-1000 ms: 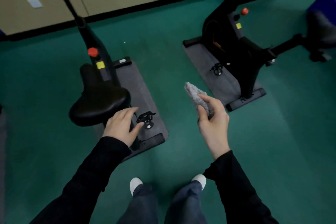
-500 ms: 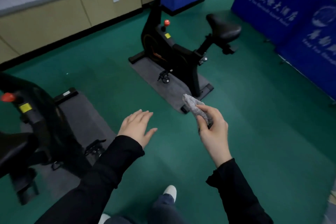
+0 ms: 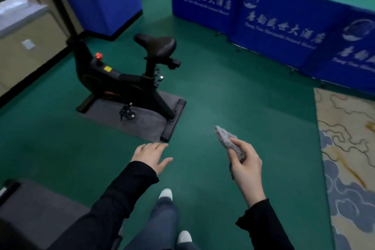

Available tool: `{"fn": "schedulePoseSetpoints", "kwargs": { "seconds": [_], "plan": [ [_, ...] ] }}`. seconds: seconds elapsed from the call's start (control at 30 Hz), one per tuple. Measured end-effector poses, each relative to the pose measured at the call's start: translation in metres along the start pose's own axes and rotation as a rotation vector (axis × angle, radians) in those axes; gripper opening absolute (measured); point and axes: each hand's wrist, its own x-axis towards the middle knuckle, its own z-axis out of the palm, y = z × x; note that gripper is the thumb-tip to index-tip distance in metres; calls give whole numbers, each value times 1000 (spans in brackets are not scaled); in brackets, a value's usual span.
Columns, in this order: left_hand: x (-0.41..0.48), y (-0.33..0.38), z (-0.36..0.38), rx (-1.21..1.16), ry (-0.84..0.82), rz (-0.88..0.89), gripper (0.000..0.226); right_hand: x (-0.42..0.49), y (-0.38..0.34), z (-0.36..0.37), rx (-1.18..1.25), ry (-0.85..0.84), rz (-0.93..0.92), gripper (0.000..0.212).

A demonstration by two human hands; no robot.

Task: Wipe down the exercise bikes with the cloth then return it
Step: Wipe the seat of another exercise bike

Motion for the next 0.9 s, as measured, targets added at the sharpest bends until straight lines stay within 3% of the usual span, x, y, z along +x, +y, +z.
{"fn": "schedulePoseSetpoints", "kwargs": {
  "seconds": [0.17,0.33,0.53,0.9],
  "plan": [
    [77,10,-8,42,-14,58,55,60,3,1,-32,99,51,23],
    [169,0,-29,10,-23,88,55,143,-8,39,-116,71,30,23],
    [267,-34,-71,-33,-15,42,56,241,-33,79,-173,6,-54,24],
    [370,-28,-108,-143,-49,-123,58,388,-14,80,-79,-24,48,26]
  ]
}}
